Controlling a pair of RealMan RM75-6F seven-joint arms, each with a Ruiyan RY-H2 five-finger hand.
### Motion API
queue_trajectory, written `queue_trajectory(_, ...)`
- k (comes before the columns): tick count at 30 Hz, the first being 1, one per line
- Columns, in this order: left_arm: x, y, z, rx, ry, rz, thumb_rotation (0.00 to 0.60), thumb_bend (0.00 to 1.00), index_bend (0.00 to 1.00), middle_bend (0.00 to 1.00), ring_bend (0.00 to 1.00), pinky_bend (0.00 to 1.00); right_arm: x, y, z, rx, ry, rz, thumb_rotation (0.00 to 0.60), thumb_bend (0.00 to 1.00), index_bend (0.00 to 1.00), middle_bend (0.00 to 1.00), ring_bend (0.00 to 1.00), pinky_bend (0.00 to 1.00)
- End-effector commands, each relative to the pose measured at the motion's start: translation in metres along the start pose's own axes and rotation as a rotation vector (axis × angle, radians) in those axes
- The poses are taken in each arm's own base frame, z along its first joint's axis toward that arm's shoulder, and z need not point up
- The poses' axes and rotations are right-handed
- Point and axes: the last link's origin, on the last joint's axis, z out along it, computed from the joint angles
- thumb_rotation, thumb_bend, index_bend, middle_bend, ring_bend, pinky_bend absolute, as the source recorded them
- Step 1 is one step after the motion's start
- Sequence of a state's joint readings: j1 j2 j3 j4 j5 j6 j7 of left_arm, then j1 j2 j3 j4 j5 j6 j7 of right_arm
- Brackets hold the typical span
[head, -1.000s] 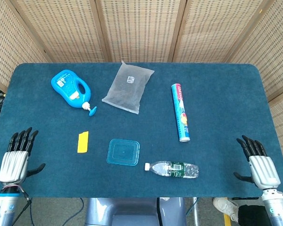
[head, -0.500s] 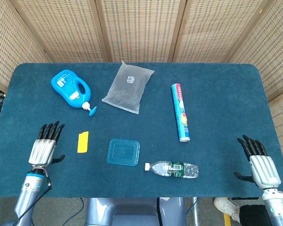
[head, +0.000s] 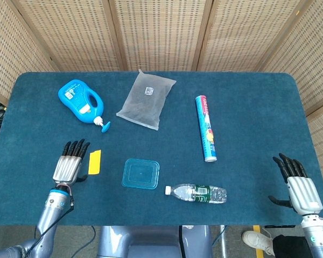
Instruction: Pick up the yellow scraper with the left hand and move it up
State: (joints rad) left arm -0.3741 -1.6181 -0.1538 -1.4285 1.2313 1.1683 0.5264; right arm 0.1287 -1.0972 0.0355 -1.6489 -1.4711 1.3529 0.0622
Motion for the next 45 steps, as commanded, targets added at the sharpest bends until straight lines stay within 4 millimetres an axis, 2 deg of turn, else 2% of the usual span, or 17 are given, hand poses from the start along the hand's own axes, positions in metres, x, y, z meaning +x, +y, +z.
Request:
queue_trajectory(1, -0.003, 0.005, 0.004, -0.007, -0.003, 0.007, 0.600, 0.20, 0.00, 0.00, 0.00, 0.00, 0.000, 0.000, 0.000, -0.001, -0.001, 0.000, 0.600, 0.00, 0.00, 0.00, 0.00, 0.00)
queue_trajectory(19, -0.010, 0.023, 0.014, -0.023, -0.027, -0.007, 0.600, 0.20, 0.00, 0.00, 0.00, 0.00, 0.000, 0.002, 0.002, -0.008, -0.003, 0.008, 0.600, 0.00, 0.00, 0.00, 0.00, 0.00)
queue_trajectory(37, -0.019, 0.025, 0.020, -0.012, -0.046, 0.036, 0.600, 0.21, 0.00, 0.00, 0.00, 0.00, 0.001, 0.001, 0.001, -0.006, 0.001, 0.007, 0.600, 0.00, 0.00, 0.00, 0.00, 0.00)
queue_trajectory(42, -0.020, 0.023, 0.023, -0.008, -0.034, 0.052, 0.600, 0.37, 0.00, 0.00, 0.00, 0.00, 0.001, 0.001, 0.000, -0.002, 0.006, 0.006, 0.600, 0.00, 0.00, 0.00, 0.00, 0.00)
queue_trajectory(45, -0.020, 0.019, 0.025, 0.004, -0.031, 0.063, 0.600, 0.42, 0.00, 0.00, 0.00, 0.00, 0.001, 0.001, 0.000, -0.004, 0.006, 0.008, 0.600, 0.00, 0.00, 0.00, 0.00, 0.00)
